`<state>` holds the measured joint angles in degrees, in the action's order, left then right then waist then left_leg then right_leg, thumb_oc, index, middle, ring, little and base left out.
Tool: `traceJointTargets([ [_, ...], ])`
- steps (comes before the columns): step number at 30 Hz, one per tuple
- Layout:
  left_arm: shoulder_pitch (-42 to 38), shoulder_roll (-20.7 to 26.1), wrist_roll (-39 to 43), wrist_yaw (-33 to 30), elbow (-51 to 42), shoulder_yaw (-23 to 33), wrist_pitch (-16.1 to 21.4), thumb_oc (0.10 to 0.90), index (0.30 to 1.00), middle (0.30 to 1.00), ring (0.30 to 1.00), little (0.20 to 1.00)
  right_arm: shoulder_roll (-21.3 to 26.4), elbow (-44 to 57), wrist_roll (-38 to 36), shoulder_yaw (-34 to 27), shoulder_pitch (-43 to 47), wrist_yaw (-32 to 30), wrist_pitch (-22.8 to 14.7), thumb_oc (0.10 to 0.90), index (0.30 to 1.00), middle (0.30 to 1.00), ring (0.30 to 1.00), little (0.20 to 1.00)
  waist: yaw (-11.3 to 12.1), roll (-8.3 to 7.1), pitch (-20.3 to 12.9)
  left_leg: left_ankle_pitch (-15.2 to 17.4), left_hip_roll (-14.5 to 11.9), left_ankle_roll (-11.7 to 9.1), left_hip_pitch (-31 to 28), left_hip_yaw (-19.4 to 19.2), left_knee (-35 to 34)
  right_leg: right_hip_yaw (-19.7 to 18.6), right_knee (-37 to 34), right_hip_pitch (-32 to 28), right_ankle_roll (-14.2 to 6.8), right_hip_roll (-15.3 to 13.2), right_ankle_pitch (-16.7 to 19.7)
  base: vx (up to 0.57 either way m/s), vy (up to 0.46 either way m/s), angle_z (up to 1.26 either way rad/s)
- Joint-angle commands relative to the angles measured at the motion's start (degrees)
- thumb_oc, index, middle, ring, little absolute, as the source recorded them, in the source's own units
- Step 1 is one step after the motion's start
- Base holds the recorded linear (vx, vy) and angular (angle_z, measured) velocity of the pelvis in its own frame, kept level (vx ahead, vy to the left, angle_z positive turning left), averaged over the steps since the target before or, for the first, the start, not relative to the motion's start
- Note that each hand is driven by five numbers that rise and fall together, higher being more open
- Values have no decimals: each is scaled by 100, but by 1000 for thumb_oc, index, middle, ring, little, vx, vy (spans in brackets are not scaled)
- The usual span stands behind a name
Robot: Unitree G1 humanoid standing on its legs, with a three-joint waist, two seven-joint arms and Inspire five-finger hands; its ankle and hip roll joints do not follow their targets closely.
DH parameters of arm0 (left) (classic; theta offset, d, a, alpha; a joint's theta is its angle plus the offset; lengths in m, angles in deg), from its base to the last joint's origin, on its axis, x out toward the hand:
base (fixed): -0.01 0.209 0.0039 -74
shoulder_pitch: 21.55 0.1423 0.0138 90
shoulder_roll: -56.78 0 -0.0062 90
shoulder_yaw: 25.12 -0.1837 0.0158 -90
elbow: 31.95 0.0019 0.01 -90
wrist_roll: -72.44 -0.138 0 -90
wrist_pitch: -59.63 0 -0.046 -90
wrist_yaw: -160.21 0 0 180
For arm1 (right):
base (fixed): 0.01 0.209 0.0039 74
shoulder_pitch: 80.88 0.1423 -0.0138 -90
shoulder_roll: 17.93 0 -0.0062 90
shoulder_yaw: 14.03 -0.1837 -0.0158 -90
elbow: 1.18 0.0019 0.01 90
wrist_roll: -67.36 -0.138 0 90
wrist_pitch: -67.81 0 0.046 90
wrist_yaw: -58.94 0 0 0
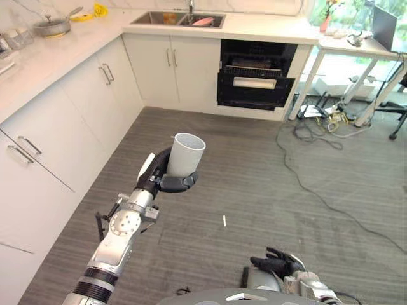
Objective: Place the dishes in the dishwasher.
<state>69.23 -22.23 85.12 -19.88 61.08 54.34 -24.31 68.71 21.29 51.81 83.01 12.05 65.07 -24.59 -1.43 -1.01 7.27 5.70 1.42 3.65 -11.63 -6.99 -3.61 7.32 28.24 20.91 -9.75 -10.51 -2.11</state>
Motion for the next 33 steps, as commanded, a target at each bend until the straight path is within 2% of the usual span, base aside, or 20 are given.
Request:
traceJointTargets([
  [1,-727,115,-213,-122,-688,303,549,400,300,300,300,300,16,-296,274,235,-218,-83,33,800,900,900,900,900,-410,90,74,167,112,-201,-305,736,-21,-61,-1920,-371,102,599,765,467,-11,34],
  [2,-727,115,-213,-122,-688,303,549,400,300,300,300,300,16,-296,274,235,-218,-83,33,800,900,900,900,900,-410,90,74,167,112,-201,-305,736,-21,-61,-1920,-371,102,599,765,629,-27,81],
  [3,-835,86,-401,-189,-632,277,531,400,300,300,300,300,1,-389,283,122,-317,-65,70,800,900,900,900,900,-590,163,103,434,-28,-297,-645,911,-67,89,-2727,-205,-1,568,968,449,-13,62],
  [7,-742,1,-400,-146,-587,359,558,400,300,300,300,300,20,-626,429,44,-528,-20,132,800,900,900,900,900,-724,167,-7,516,-47,-432,-1037,1021,246,411,-2651,-278,47,541,1191,706,-73,62],
  [9,-608,-16,-295,-130,-613,423,567,400,300,300,300,300,112,-834,482,-51,-562,-40,193,800,900,900,900,900,-754,248,-68,-719,-154,-995,-620,815,2261,429,-2306,-682,329,761,1163,856,-189,54],
  [10,-614,-14,-295,-130,-613,423,567,400,300,300,300,300,109,-840,481,-53,-554,-39,190,800,900,900,900,900,-774,216,-89,-734,-121,-996,-561,842,2291,435,-2316,-653,332,720,1185,438,-185,35],
  [11,-612,4,-243,-110,-614,431,509,400,300,300,300,300,157,-884,438,-134,-567,-70,210,800,900,900,900,900,-692,108,-21,-1305,-167,-1197,91,686,3572,428,-2278,-954,511,677,1090,544,-318,31],
  [12,-655,55,-117,-111,-572,429,464,400,300,300,300,300,238,-858,306,-143,-505,-160,222,800,900,900,900,900,-509,-126,103,-1465,-293,-1232,945,280,5402,539,-2380,-1486,834,684,773,542,-313,19],
  [13,-666,61,-117,-112,-569,426,464,400,300,300,300,300,231,-859,305,-148,-498,-161,222,800,900,900,900,900,-520,-143,98,-1474,-279,-1225,993,289,5436,550,-2386,-1464,837,666,792,745,-363,-5],
  [14,-683,79,-40,-131,-581,362,451,400,300,300,300,300,278,-833,165,-219,-420,-292,229,800,900,900,900,900,-352,-316,137,-1012,-669,-991,1719,-310,5840,537,-2662,-2022,958,729,556,622,-149,-26],
  [18,-673,72,27,-107,-575,344,470,400,300,300,300,300,293,-789,91,-196,-364,-309,206,800,900,900,900,900,-163,-400,115,-717,-720,-849,2254,-652,5085,407,-2944,-2448,886,726,473,415,20,-12],
  [19,-635,52,-21,-88,-628,336,492,400,300,300,300,300,280,-702,194,-84,-362,-260,160,800,900,900,900,900,-32,-355,92,-596,-906,-724,2384,-663,3426,339,-3063,-2769,705,765,272,836,269,-40],
  [20,-629,51,-32,-91,-641,336,495,400,300,300,300,300,287,-662,246,-29,-361,-252,143,800,900,900,900,900,29,-382,103,-644,-966,-696,2314,-670,2439,321,-3078,-2929,644,701,151,1063,428,-51],
  [21,-583,29,-99,-181,-641,370,508,400,300,300,300,300,263,-586,369,91,-332,-288,100,800,900,900,900,900,260,-370,117,-1178,-1205,-859,2485,-206,940,221,-3084,-3270,577,744,-169,866,363,-74],
  [22,-563,22,-118,-209,-638,367,500,400,300,300,300,300,241,-593,403,121,-314,-298,97,800,900,900,900,900,330,-378,132,-1423,-1350,-956,2572,41,407,153,-3012,-3400,577,725,-315,880,376,-91],
  [26,-500,13,-106,-199,-613,351,480,400,300,300,300,300,163,-679,501,89,-391,-311,111,800,900,900,900,900,328,-334,30,-1729,-1636,-1113,2607,-162,43,-117,-2778,-3759,493,660,-587,579,306,-55],
  [29,-503,98,-163,-157,-559,348,461,400,300,300,300,300,83,-771,639,47,-480,-242,150,800,900,900,900,900,394,-391,-115,-1730,-1380,-1021,2647,-40,661,-378,-1929,-3781,263,351,-342,563,427,-33],
  [30,-680,145,-181,-181,-532,195,452,400,300,300,300,300,53,-833,526,-81,-463,-294,177,800,900,900,900,900,358,-494,-124,-1308,-1055,-722,2685,-78,1133,-563,-800,-3384,184,118,743,457,438,-45],
  [31,-720,196,-231,-178,-520,171,409,400,300,300,300,300,40,-872,493,-133,-458,-268,203,800,900,900,900,900,298,-466,-102,-1081,-961,-527,2556,-136,1267,-680,-33,-3070,184,91,1299,457,438,-45],
  [33,-741,242,-278,-181,-508,149,406,400,300,300,300,300,23,-890,499,-158,-445,-275,223,800,900,900,900,900,250,-398,-95,-888,-867,-379,2350,-249,1258,-582,392,-2794,129,9,1523,339,361,22],
])
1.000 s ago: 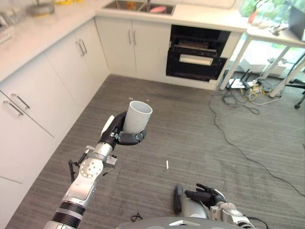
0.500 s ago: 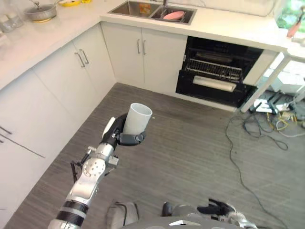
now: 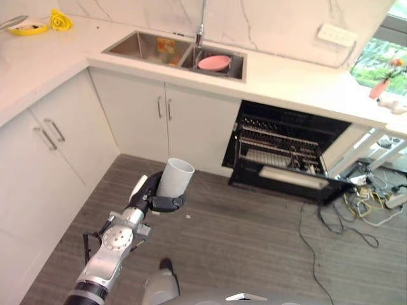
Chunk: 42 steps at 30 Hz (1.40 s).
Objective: Place the dishes in the dishwasher.
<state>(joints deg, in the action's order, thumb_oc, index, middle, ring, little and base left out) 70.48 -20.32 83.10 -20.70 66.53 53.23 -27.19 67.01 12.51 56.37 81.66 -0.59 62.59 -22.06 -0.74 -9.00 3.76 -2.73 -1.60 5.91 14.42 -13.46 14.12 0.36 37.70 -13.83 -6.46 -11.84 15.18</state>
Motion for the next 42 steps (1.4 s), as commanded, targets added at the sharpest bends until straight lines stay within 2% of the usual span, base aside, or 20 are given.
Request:
traceJointTargets([
  [1,-894,104,-84,-115,-1064,279,670,400,300,300,300,300,185,-25,151,0,869,-15,-7,800,900,900,900,900,123,498,265,131,-473,-481,-601,294,-601,338,-169,1055,-227,25,-95,482,466,-19],
  [2,-931,96,-85,-106,-1069,225,677,400,300,300,300,300,191,-22,158,11,903,-36,1,800,900,900,900,900,76,515,248,211,-337,-433,-825,283,-697,511,-314,1197,-207,25,-249,780,569,-64],
  [3,-989,22,-105,-82,-1015,139,703,400,300,300,300,300,174,67,120,62,941,-27,-43,800,900,900,900,900,-211,563,285,392,-81,-409,-1430,352,-977,798,-789,1944,-59,478,-924,684,411,-67],
  [6,-1034,13,-43,-106,-996,193,693,400,300,300,300,300,228,167,130,73,1026,-38,-47,800,900,900,900,900,-262,551,311,747,-36,-599,-2021,128,-1128,2220,-2094,2059,-211,149,-1345,495,234,8],
  [7,-1040,10,-42,-107,-988,189,697,400,300,300,300,300,230,172,132,70,1023,-39,-43,800,900,900,900,900,-298,571,342,756,-70,-624,-2060,171,-1133,2285,-2159,1969,-189,187,-1354,317,197,15],
  [8,-1044,11,-9,-101,-1006,236,689,400,300,300,300,300,248,206,196,84,1063,-54,-47,800,900,900,900,900,-227,570,298,786,-90,-666,-2177,-131,-1100,3198,-2375,2063,-82,29,-1467,413,105,-2],
  [11,-1085,-103,-2,-59,-937,143,672,400,300,300,300,300,240,192,149,107,1011,-89,-42,800,900,900,900,900,-330,562,175,929,-133,-789,-2270,-206,-723,2998,-2661,1812,124,289,-1718,319,27,-7],
  [12,-968,-219,57,-60,-916,167,726,400,300,300,300,300,270,158,90,97,956,-100,-26,800,900,900,900,900,-402,552,67,654,-171,-1011,-2177,-213,68,2632,-3015,1494,330,575,-1813,281,-25,-9],
  [15,-957,-223,58,-57,-917,171,731,400,300,300,300,300,275,159,88,104,949,-100,-26,800,900,900,900,900,-394,560,65,674,-202,-1042,-2153,-217,133,2626,-3052,1477,353,608,-1809,138,-45,-85],
  [16,-958,-187,129,-84,-893,169,721,400,300,300,300,300,332,144,26,119,960,-183,-13,800,900,900,900,900,-351,481,114,-107,-267,-1558,-1537,19,1676,2310,-3259,1236,620,855,-1869,142,-75,-95],
  [17,-958,-187,129,-84,-893,169,721,400,300,300,300,300,332,144,26,119,960,-183,-13,800,900,900,900,900,-351,481,114,-107,-267,-1558,-1537,19,1676,2310,-3259,1236,620,855,-1869,231,37,-124],
  [18,-860,-126,154,-205,-906,260,801,400,300,300,300,300,477,202,115,216,944,-255,-2,800,900,900,900,900,-142,324,278,68,-131,-1303,-621,474,2740,1866,-3402,1082,711,847,-1791,176,252,-64],
  [19,-896,-181,219,-247,-938,253,833,400,300,300,300,300,494,194,140,250,959,-286,-12,800,900,900,900,900,-130,398,254,251,-224,-1152,-810,640,1987,1706,-3351,1096,593,824,-1767,355,576,-140],
  [20,-839,-196,85,-360,-911,329,913,400,300,300,300,300,580,278,311,413,978,-257,-42,800,900,900,900,900,132,579,188,509,-54,-988,-1316,1653,335,1088,-3023,1224,365,835,-1882,338,499,-221],
  [21,-736,-9,-418,-451,-880,418,878,400,300,300,300,300,787,106,601,471,998,-204,22,800,900,900,900,900,352,584,300,139,221,-1031,-974,2275,771,773,-2943,1190,362,846,-1861,219,466,-297],
  [23,-880,-126,25,-404,-979,243,977,400,300,300,300,300,741,148,533,384,1004,-324,-59,800,900,900,900,900,192,668,290,310,74,-981,-1117,2144,251,804,-2698,1351,307,803,-1866,52,224,-327],
  [24,-1321,-313,88,-514,-1074,80,983,400,300,300,300,300,607,222,414,480,1022,-347,-71,800,900,900,900,900,54,718,299,831,120,-765,-1525,2076,-271,489,-2361,1610,257,723,-1899,143,268,-138],
  [29,-1782,-268,47,-513,-1011,22,1099,400,300,300,300,300,470,157,390,511,988,-280,-88,800,900,900,900,900,-146,690,252,888,348,-603,-1642,1789,-508,266,-2721,1675,64,570,-1643,93,125,-39],
  [40,-1713,-233,21,-432,-1098,72,1105,400,300,300,300,300,473,406,222,300,809,-222,-158,800,900,900,900,900,-420,817,176,920,258,-518,-2079,1162,-961,-117,-3204,1592,-145,517,-1297,20,23,-59],
  [42,-1573,-154,-66,-487,-1185,266,1107,400,300,300,300,300,535,782,302,327,871,-226,-204,800,900,900,900,900,-386,808,284,934,228,-505,-2049,908,-962,-94,-3189,1832,-258,435,-931,-147,-96,-81],
])
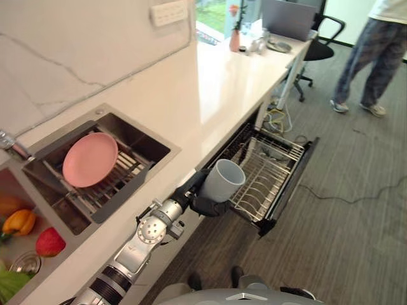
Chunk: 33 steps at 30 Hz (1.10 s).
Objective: Place the dishes in the dishwasher.
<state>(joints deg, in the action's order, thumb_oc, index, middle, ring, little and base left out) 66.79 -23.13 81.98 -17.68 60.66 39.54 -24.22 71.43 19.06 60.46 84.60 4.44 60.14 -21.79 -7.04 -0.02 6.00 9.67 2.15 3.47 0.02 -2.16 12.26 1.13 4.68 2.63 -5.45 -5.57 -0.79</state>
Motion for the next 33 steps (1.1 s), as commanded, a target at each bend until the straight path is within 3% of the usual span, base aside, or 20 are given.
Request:
traceJointTargets([
  [1,-1077,233,28,-809,-657,1810,833,400,300,300,300,300,155,533,10,75,411,0,-273,800,900,900,900,900,287,-99,104,-278,-277,-288,-576,-506,-833,58,-47,315,-498,-361,963,-188,-190,-86],
  [5,-1029,281,21,-867,-576,1902,855,400,300,300,300,300,322,1193,139,72,348,-16,-333,800,900,900,900,900,255,-95,184,-297,-421,-295,-529,-578,-823,61,-20,550,-562,-540,1186,-95,-113,-92],
  [6,-993,366,48,-910,-564,2038,851,400,300,300,300,300,474,1662,162,8,325,-63,-383,800,900,900,900,900,362,-50,272,-388,-586,-352,-377,-660,-646,438,103,410,-551,-778,984,-161,-125,-26],
  [7,-993,366,48,-910,-564,2038,851,400,300,300,300,300,474,1662,162,8,325,-63,-383,800,900,900,900,900,362,-50,272,-388,-586,-352,-377,-660,-646,438,103,410,-551,-778,984,-334,-282,-11],
  [8,-908,426,65,-943,-591,2164,862,400,300,300,300,300,591,2226,252,-44,284,-77,-419,800,900,900,900,900,462,-85,269,-412,-701,-364,-185,-764,-552,707,312,190,-476,-1053,870,-173,-157,14],
  [9,-908,426,65,-943,-591,2164,862,400,300,300,300,300,591,2226,252,-44,284,-77,-419,800,900,900,900,900,462,-85,269,-412,-701,-364,-185,-764,-552,707,312,190,-476,-1053,870,-252,-269,22],
  [11,-929,431,97,-967,-540,2191,884,400,300,300,300,300,638,2472,267,-99,246,-75,-431,800,900,900,900,900,486,-143,244,-416,-745,-392,-56,-751,-459,642,435,52,-523,-1170,905,-115,-281,5],
  [12,-757,361,90,-1123,-473,2412,915,400,300,300,300,300,784,3096,331,-227,148,-83,-493,800,900,900,900,900,645,-337,79,-485,-932,-599,120,-723,-361,557,158,-282,-620,-1228,649,-72,-339,-5],
  [13,-757,361,90,-1123,-473,2412,915,400,300,300,300,300,784,3096,331,-227,148,-83,-493,800,900,900,900,900,645,-337,79,-485,-932,-599,120,-723,-361,557,158,-282,-620,-1228,649,-136,-604,6],
  [14,-674,301,67,-1167,-411,2529,916,400,300,300,300,300,847,3323,333,-272,219,-135,-533,800,900,900,900,900,745,-421,21,-582,-1087,-743,254,-768,-286,833,-354,-503,-672,-1120,531,-65,-265,12],
  [17,-602,224,94,-1235,-328,2646,941,400,300,300,300,300,936,3704,310,-339,241,-127,-593,800,900,900,900,900,745,-397,8,-757,-1250,-865,270,-721,-328,868,-671,-641,-615,-929,458,-80,-290,-18],
  [19,-595,95,65,-1358,-130,2688,983,400,300,300,300,300,1043,4424,117,-428,265,-181,-802,800,900,900,900,900,709,-283,10,-1104,-1484,-1037,108,-725,-800,968,-968,-819,-501,-619,279,-89,-254,-18],
  [21,-600,26,1,-1412,-49,2666,968,400,300,300,300,300,1047,4814,13,-494,204,-169,-904,800,900,900,900,900,686,-218,0,-1245,-1566,-1089,5,-742,-1021,1003,-968,-865,-477,-536,208,-42,-142,-16],
  [26,-648,-145,-145,-1445,133,2451,981,400,300,300,300,300,887,5735,-728,-633,114,19,-1244,800,900,900,900,900,621,-101,-41,-1527,-1663,-1186,-166,-781,-1490,1162,-968,-959,-441,-425,130,-26,-37,6],
  [33,-737,-327,-265,-1478,305,1991,988,400,300,300,300,300,635,6484,-1888,-422,263,302,-1479,800,900,900,900,900,596,-56,-150,-1555,-1657,-1242,-300,-768,-1675,1262,-968,-1058,-445,-441,115,19,1,19],
])
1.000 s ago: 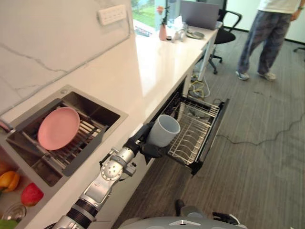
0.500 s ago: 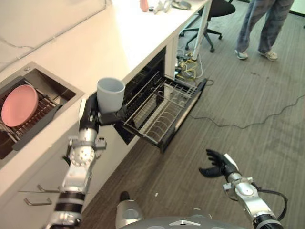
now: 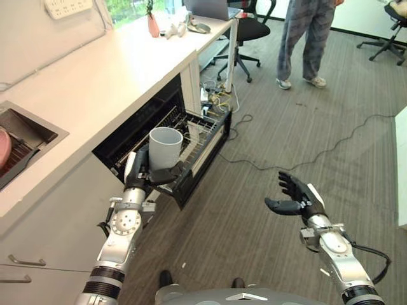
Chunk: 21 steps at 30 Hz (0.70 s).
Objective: Place the dishes in the dishwasher.
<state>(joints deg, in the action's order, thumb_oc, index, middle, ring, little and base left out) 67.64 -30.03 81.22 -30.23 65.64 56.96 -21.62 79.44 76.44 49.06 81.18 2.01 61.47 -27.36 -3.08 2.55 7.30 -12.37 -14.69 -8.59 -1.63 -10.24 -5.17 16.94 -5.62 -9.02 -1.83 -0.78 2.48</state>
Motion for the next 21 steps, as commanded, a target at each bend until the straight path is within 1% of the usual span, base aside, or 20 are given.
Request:
traceJointTargets([
  [1,-908,342,-306,-322,-100,136,718,400,300,300,300,300,-223,832,-986,36,526,237,-928,800,900,900,900,900,201,-317,-303,661,39,-35,-158,44,62,-318,62,95,-802,-931,-202,38,12,26],
  [2,-957,317,-365,-370,-50,61,724,400,300,300,300,300,-254,862,-1154,103,565,276,-919,800,900,900,900,900,199,-322,-320,677,48,-33,-177,32,54,-317,62,87,-806,-942,-201,54,17,13],
  [3,-1033,302,-578,-495,17,-96,661,400,300,300,300,300,-319,893,-1472,297,639,317,-914,800,900,900,900,900,219,-330,-355,701,63,-34,-211,30,46,-304,62,68,-809,-965,-193,42,14,5],
  [4,-1033,302,-578,-495,17,-96,661,400,300,300,300,300,-319,893,-1472,297,639,317,-914,800,900,900,900,900,219,-330,-355,701,63,-34,-211,30,46,-304,62,68,-809,-965,-193,48,15,1],
  [6,-1088,276,-831,-615,57,-233,631,400,300,300,300,300,-368,945,-1805,445,776,351,-870,800,900,900,900,900,246,-353,-387,724,89,-40,-230,24,37,-267,62,40,-824,-998,-188,43,18,3],
  [7,-1085,275,-835,-618,54,-232,629,400,300,300,300,300,-367,943,-1808,447,778,352,-870,800,900,900,900,900,244,-355,-386,724,91,-39,-231,25,37,-266,62,39,-825,-999,-188,46,16,6],
  [9,-1073,261,-915,-649,82,-319,607,400,300,300,300,300,-402,1030,-2034,532,841,381,-860,800,900,900,900,900,263,-370,-424,736,106,-47,-241,30,27,-238,62,23,-832,-1015,-188,50,12,8],
  [10,-1081,216,-1032,-778,191,-373,537,400,300,300,300,300,-418,1098,-2176,648,899,347,-859,800,900,900,900,900,288,-391,-453,748,117,-53,-244,29,25,-224,62,8,-829,-1019,-196,47,10,8],
  [13,-1127,187,-1048,-835,283,-416,524,400,300,300,300,300,-428,1131,-2266,689,939,345,-850,800,900,900,900,900,293,-398,-461,752,119,-56,-243,34,26,-213,62,3,-829,-1021,-199,24,1,6],
  [14,-1266,170,-1106,-932,467,-474,464,400,300,300,300,300,-418,1120,-2347,800,1016,326,-849,800,900,900,900,900,304,-408,-462,751,122,-58,-229,47,30,-193,62,7,-827,-1021,-196,0,0,0],
  [15,-1429,79,-1078,-1089,658,-556,420,400,300,300,300,300,-410,1126,-2637,1001,1221,303,-803,800,900,900,900,900,337,-432,-457,757,141,-63,-195,76,38,-171,62,12,-816,-1027,-207,30,-4,4],
  [21,-1568,-84,-878,-1252,716,-705,388,400,300,300,300,300,-486,1164,-2998,1336,1560,207,-660,800,900,900,900,900,359,-450,-427,786,171,-41,-180,102,42,-166,62,43,-810,-1049,-198,39,-1,7],
])
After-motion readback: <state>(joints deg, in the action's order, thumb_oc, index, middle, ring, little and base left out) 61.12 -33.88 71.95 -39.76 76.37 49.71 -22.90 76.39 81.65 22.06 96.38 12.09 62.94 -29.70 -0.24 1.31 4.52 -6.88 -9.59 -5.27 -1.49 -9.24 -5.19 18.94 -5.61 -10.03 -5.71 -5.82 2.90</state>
